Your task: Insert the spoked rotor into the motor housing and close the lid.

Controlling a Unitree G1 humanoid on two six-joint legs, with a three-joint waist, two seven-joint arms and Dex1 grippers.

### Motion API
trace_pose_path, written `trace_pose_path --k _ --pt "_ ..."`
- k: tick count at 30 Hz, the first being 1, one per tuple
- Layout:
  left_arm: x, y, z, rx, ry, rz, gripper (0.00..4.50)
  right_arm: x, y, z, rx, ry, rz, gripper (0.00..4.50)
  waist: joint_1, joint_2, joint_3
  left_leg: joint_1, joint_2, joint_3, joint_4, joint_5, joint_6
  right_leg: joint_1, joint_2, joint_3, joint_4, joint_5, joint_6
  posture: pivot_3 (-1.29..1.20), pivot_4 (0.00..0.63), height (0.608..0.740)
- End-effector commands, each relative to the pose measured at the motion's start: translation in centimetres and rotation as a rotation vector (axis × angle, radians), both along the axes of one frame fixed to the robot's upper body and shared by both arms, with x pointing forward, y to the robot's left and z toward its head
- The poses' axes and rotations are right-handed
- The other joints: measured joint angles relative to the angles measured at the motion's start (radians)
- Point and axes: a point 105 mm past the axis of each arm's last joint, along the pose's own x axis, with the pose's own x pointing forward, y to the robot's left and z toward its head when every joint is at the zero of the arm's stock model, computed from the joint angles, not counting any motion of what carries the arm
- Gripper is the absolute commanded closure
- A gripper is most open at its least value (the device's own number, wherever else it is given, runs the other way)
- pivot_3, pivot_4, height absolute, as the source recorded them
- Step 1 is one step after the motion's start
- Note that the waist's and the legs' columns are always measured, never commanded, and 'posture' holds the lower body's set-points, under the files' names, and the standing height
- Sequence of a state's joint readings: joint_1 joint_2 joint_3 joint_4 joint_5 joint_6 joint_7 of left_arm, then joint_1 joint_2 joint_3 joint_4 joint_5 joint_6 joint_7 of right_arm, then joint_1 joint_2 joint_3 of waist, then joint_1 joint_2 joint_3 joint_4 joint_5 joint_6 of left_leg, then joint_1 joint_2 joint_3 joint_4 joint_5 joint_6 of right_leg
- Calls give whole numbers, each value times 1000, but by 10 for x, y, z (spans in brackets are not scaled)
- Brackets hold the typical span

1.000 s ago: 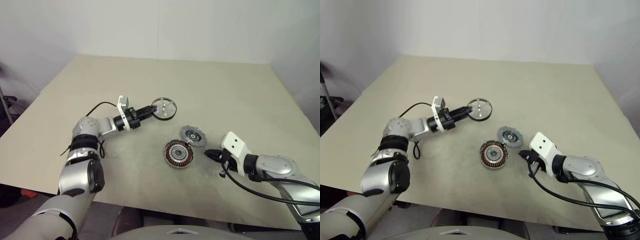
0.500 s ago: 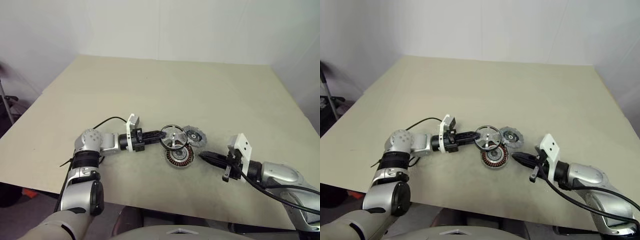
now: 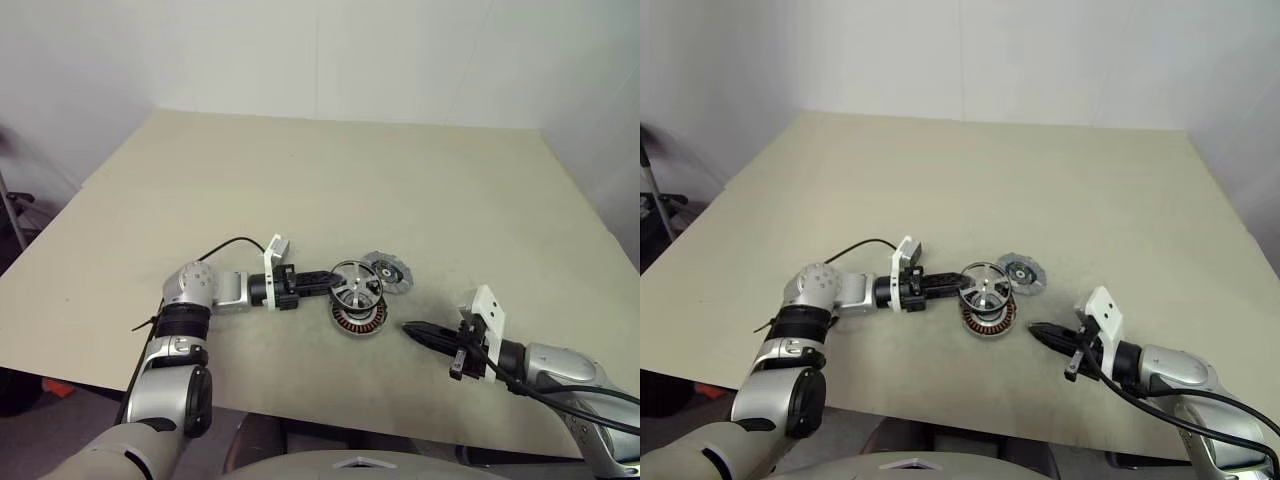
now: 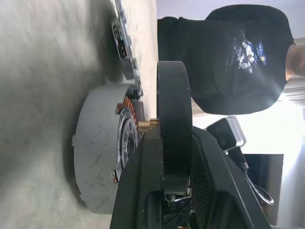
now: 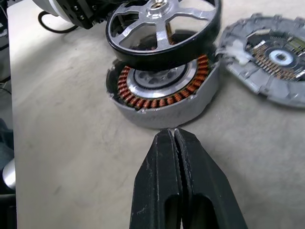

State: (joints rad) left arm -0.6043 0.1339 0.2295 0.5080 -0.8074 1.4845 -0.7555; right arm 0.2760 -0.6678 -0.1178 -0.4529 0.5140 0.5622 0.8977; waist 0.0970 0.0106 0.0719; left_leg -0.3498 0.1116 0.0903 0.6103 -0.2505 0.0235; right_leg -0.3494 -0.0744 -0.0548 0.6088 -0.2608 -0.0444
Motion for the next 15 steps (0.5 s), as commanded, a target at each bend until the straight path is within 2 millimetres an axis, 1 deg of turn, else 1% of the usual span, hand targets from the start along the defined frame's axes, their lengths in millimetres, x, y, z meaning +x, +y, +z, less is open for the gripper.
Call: trace_pose_path --k 1,7,15 --pt "-2 -3 9 -51 -8 -21 4105 0 2 5 10 -32 11 4500 0 0 0 0 0 0 0 0 0 0 0 0 0 0 0 0 0 740" --pt "-7 -9 3 -40 16 -44 4105 1 0 4 2 -32 2 4500 0 0 0 0 0 0 0 0 0 0 0 0 0 0 0 0 0 740" --pt "-9 -13 1 -32 22 -69 4105 3 -3 4 -5 -36 -15 4500 0 0 0 0 0 0 0 0 0 1 0 0 0 0 0 0 0 740"
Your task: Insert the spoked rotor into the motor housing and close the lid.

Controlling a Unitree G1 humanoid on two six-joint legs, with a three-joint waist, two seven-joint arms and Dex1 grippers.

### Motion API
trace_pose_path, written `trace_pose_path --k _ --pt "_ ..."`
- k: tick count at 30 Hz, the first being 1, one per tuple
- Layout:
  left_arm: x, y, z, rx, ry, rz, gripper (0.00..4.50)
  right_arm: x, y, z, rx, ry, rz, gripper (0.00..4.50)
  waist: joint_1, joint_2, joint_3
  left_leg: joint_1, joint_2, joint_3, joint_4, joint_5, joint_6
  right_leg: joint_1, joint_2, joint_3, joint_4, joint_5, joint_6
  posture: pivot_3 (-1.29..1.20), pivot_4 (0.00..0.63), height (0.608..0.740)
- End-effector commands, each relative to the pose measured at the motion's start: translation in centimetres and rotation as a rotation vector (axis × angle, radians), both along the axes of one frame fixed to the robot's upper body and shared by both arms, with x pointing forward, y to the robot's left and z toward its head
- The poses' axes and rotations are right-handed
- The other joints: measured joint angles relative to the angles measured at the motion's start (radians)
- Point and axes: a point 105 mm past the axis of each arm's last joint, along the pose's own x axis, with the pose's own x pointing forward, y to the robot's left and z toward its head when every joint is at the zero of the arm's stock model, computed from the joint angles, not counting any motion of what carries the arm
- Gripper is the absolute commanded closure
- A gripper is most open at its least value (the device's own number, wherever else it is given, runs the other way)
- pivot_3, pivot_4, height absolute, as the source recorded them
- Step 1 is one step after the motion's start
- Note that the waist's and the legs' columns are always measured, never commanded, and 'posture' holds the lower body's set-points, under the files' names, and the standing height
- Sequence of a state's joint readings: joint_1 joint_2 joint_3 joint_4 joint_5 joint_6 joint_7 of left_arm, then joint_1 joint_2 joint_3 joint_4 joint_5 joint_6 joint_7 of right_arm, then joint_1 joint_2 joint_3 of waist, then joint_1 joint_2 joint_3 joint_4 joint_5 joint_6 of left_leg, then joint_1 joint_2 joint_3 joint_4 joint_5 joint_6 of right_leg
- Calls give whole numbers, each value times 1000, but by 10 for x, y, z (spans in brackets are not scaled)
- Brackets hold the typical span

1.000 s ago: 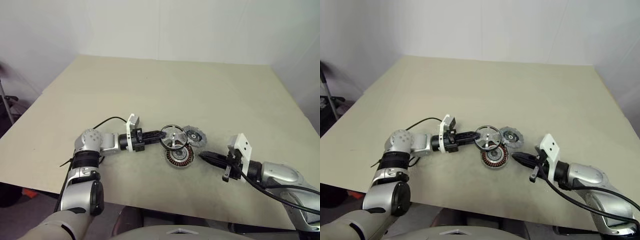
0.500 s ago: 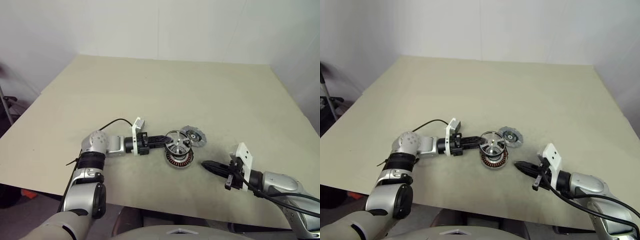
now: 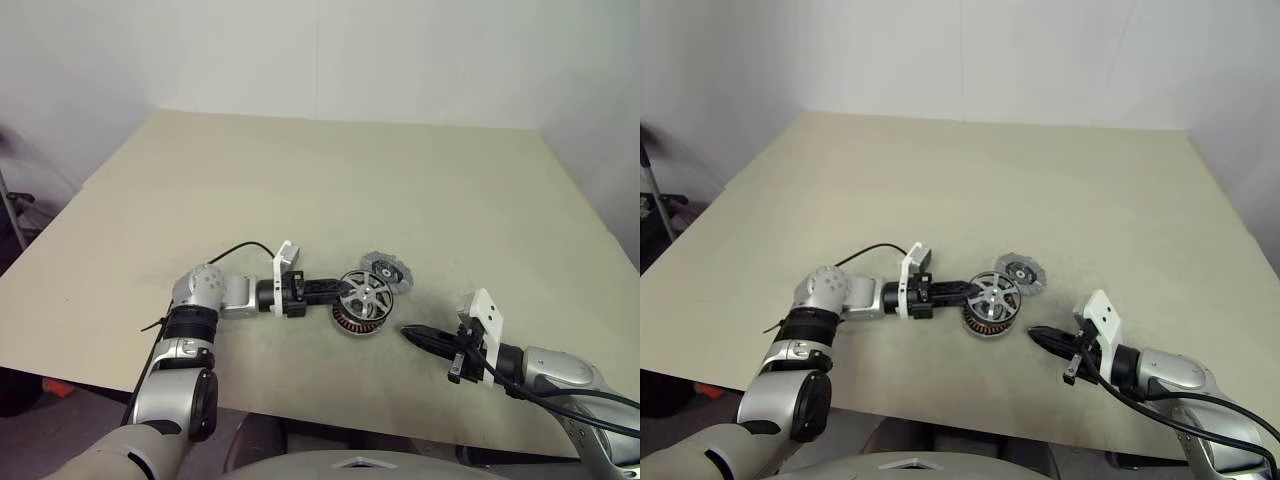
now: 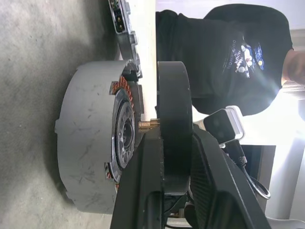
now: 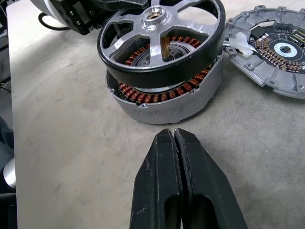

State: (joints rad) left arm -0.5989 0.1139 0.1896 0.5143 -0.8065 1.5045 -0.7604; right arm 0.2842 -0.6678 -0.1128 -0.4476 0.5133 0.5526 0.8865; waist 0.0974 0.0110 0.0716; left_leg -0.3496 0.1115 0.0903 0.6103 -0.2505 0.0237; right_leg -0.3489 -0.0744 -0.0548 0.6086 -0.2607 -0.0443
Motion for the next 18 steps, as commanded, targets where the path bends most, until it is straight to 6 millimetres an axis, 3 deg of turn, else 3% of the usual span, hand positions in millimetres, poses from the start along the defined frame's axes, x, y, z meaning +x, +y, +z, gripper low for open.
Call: trace_pose_path --k 1,6,13,18 --pt "0 -2 6 -33 -8 -11 4105 4 -2 7 -3 -39 -7 4500 0 0 0 0 0 0 0 0 0 0 0 0 0 0 0 0 0 740" --pt "-1 -2 3 -18 -14 -15 4105 6 -3 6 -4 -42 -18 4500 0 0 0 0 0 0 0 0 0 0 0 0 0 0 0 0 0 740" --pt "-3 -1 3 -15 -23 -26 1759 9 -3 5 -5 -48 -28 4500 0 1 -1 1 0 0 0 0 0 1 0 0 0 0 0 0 0 740" --pt "1 3 6 -8 -60 -10 1759 9 -4 5 -8 -48 -29 4500 0 2 -1 2 0 0 0 0 0 3 0 0 0 0 0 0 0 740"
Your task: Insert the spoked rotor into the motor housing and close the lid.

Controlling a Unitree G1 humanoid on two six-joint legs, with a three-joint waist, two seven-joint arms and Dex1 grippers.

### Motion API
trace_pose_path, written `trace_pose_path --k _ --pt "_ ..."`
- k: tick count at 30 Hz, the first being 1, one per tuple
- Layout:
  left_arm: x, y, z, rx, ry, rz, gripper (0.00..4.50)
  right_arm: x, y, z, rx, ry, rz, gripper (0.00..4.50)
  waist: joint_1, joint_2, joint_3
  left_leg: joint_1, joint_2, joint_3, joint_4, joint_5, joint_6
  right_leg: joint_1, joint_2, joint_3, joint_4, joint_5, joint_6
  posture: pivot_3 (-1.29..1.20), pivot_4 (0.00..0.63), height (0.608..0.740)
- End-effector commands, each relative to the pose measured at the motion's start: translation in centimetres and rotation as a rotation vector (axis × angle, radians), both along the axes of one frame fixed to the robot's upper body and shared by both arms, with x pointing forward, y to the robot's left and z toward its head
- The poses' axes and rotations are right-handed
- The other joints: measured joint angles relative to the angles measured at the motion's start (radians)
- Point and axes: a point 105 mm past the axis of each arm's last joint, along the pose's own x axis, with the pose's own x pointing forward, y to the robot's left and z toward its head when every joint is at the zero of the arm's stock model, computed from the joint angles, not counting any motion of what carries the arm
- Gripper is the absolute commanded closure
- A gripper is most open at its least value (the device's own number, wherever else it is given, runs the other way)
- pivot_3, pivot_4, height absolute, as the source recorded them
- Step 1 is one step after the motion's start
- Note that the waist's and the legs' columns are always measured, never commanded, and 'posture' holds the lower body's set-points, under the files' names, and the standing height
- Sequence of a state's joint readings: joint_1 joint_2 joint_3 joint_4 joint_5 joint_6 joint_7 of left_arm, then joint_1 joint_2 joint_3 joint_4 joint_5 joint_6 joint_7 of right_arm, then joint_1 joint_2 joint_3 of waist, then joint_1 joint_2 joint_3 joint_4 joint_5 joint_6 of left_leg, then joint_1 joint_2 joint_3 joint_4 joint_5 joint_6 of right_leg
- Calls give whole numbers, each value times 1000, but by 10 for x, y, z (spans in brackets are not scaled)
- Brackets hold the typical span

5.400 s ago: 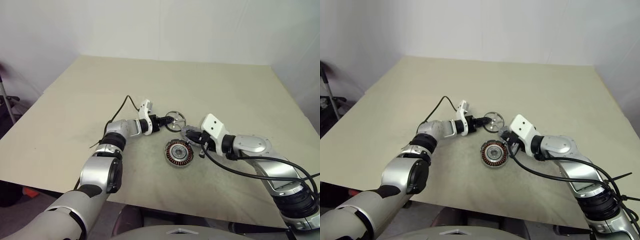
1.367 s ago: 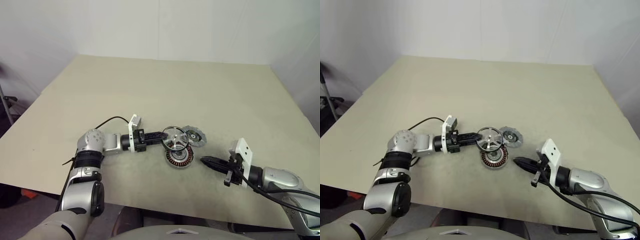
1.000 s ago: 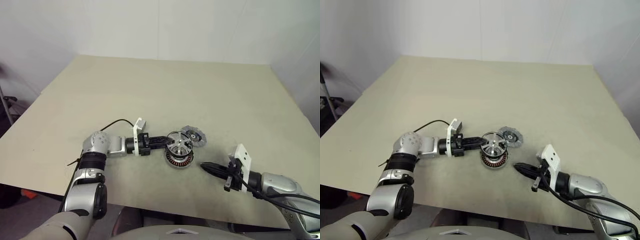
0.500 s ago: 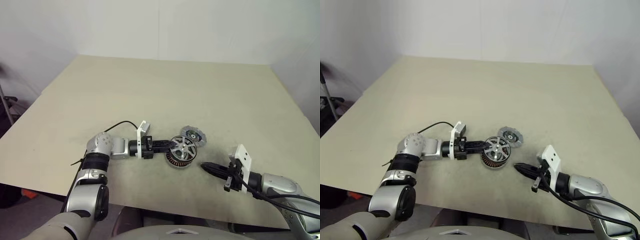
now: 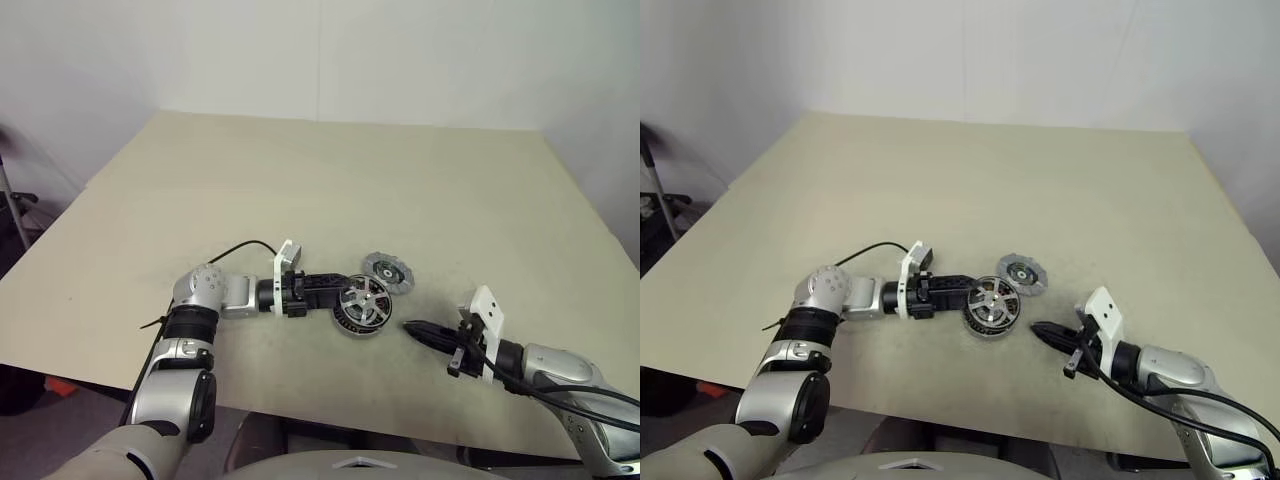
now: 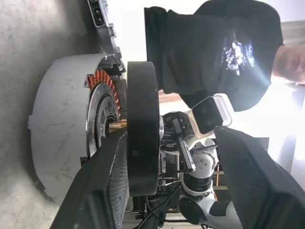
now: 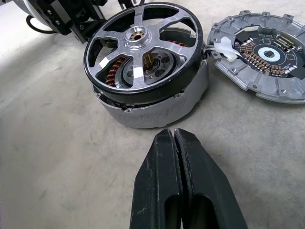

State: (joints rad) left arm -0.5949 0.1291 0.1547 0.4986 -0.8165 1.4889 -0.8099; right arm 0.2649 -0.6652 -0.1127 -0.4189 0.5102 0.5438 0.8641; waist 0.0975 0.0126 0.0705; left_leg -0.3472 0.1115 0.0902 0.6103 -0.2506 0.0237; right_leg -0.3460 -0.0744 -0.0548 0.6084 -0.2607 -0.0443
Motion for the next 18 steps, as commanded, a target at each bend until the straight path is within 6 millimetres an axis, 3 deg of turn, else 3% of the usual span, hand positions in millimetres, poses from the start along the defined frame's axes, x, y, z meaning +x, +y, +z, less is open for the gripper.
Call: trace_pose_path --k 1,13,18 --pt "4 5 2 23 -44 14 1759 3 0 6 -1 -39 4 4500 0 0 0 0 0 0 0 0 0 0 0 0 0 0 0 0 0 740" --pt "48 48 23 73 -213 215 1759 7 3 6 -3 -43 8 4500 -2 0 0 -1 0 0 -1 0 0 -2 0 0 0 0 0 0 0 740" --pt "58 58 22 126 -305 267 1759 17 7 19 -8 -104 24 4500 -2 0 0 -2 0 0 -1 0 0 -4 0 0 -1 0 0 0 0 740"
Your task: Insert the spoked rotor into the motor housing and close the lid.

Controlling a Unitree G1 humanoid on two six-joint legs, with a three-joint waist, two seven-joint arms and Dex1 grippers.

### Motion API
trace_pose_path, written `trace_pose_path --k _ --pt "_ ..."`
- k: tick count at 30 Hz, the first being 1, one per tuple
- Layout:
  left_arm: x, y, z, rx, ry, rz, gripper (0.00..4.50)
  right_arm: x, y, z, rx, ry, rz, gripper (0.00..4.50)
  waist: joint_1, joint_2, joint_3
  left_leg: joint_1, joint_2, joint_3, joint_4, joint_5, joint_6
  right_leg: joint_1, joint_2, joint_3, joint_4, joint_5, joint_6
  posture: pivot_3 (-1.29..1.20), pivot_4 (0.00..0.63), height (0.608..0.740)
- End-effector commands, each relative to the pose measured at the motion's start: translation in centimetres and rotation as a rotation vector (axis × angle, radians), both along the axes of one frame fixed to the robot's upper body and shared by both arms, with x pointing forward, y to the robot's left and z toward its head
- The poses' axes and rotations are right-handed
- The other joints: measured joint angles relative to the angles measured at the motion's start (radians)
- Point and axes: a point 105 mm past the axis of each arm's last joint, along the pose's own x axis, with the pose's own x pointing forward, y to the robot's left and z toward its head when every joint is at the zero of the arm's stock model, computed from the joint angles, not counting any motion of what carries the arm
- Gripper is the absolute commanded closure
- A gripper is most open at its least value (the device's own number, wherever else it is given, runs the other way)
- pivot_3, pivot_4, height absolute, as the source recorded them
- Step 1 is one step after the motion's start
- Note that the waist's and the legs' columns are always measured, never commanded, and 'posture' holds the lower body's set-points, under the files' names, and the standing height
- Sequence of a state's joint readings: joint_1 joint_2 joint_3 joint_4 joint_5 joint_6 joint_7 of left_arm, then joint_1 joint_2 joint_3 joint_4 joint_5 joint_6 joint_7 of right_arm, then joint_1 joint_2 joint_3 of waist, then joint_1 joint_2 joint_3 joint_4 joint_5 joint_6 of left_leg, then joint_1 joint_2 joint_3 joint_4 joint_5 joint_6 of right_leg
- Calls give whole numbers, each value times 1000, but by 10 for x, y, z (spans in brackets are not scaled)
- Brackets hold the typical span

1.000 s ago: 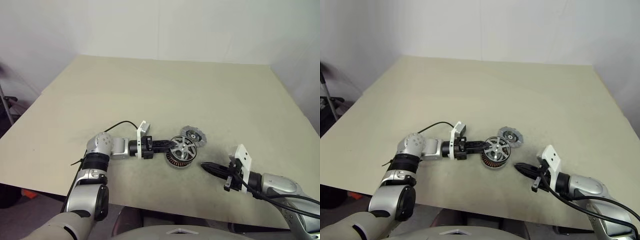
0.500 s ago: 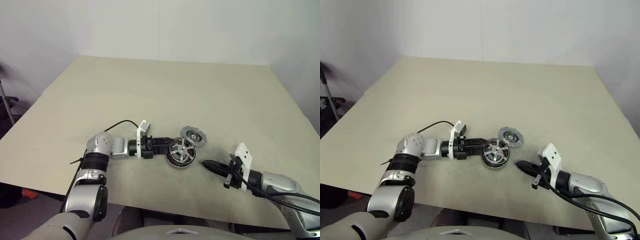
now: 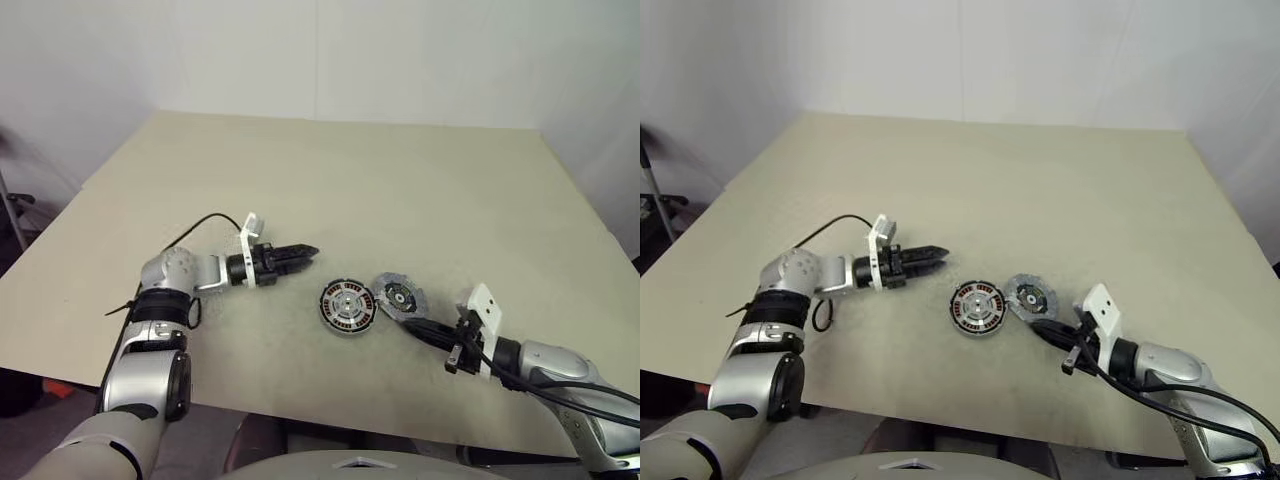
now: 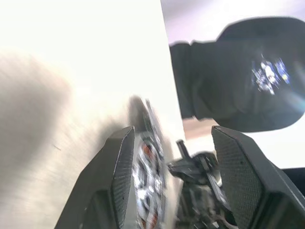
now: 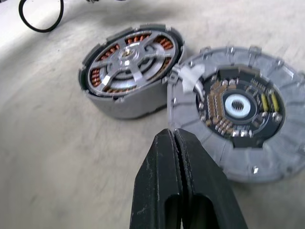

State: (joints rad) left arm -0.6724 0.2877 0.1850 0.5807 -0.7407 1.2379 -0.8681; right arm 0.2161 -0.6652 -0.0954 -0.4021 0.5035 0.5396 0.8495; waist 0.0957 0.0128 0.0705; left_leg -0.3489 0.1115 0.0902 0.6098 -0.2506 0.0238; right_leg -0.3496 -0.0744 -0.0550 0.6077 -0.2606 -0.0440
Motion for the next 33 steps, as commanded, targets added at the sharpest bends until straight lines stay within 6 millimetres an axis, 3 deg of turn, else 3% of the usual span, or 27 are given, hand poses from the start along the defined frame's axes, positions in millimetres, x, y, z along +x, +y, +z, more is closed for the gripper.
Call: trace_pose_path --k 1,7,11,15,22,28,33 --pt "8 2 8 18 -87 23 1759 9 6 18 -4 -85 30 4500 0 0 0 0 0 0 0 0 0 0 0 0 0 0 0 0 0 740" --pt "7 -4 0 30 -113 38 1759 22 32 42 6 -186 110 4500 -1 0 0 0 0 0 0 0 0 -1 0 0 0 0 0 0 0 740" --pt "4 -12 -5 48 -126 27 1759 36 48 44 15 -200 138 4500 -2 0 0 0 0 0 0 0 -1 0 0 0 1 0 0 0 0 740" --pt "5 -13 -6 59 -142 43 1759 44 56 23 -8 -151 131 4500 -2 0 0 0 0 0 0 1 -1 -2 0 0 1 0 0 0 0 740" --pt "13 2 -8 81 -151 118 1759 34 55 -9 -40 -55 103 4500 -2 0 0 -1 0 1 0 0 -1 -3 0 -1 1 0 0 0 0 740" --pt "16 0 -10 80 -155 131 1759 38 52 22 -36 -165 136 4500 1 0 0 0 0 1 0 1 -1 1 0 0 1 0 0 0 0 740" --pt "13 -10 -13 87 -175 99 1759 41 47 61 -31 -277 136 4500 0 0 0 0 0 0 1 1 -1 -2 0 0 2 0 0 0 0 740"
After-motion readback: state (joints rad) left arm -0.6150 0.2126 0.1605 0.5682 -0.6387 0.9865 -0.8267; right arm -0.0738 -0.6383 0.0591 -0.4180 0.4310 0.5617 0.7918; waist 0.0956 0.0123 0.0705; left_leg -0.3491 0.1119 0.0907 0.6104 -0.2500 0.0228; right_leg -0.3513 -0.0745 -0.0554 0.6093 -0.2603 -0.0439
